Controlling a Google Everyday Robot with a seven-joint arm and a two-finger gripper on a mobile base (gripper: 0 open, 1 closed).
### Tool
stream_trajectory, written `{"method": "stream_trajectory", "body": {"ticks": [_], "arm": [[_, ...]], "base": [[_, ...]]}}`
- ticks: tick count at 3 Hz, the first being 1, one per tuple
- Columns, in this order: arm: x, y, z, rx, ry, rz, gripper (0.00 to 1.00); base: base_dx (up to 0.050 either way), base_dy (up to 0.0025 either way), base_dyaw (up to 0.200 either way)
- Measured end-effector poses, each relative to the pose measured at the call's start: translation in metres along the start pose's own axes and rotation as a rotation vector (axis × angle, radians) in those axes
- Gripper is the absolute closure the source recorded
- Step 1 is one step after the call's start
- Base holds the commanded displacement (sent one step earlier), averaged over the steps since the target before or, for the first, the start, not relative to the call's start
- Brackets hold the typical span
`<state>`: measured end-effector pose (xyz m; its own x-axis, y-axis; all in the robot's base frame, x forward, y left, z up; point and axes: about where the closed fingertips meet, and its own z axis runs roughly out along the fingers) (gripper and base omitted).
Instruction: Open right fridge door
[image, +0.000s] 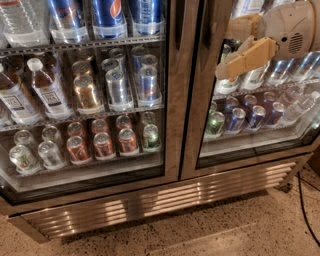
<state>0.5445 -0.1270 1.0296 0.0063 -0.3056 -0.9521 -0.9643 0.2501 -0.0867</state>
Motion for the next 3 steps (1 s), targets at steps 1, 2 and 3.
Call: {"method": "stream_trajectory", "body": {"ticks": [1, 2, 3], "arm": [[-0.005, 0.003, -0.001, -0.016, -0.001, -0.014, 0.0], [-0.002, 0.001, 0.007, -0.077, -0.017, 0.017, 0.0], [0.007, 0.001, 0.016, -0.14, -0.03, 0.066, 0.0]], "base": [[0.0, 0.0, 0.0], [0.0, 0.0, 0.0], [0.0, 0.0, 0.0]]}}
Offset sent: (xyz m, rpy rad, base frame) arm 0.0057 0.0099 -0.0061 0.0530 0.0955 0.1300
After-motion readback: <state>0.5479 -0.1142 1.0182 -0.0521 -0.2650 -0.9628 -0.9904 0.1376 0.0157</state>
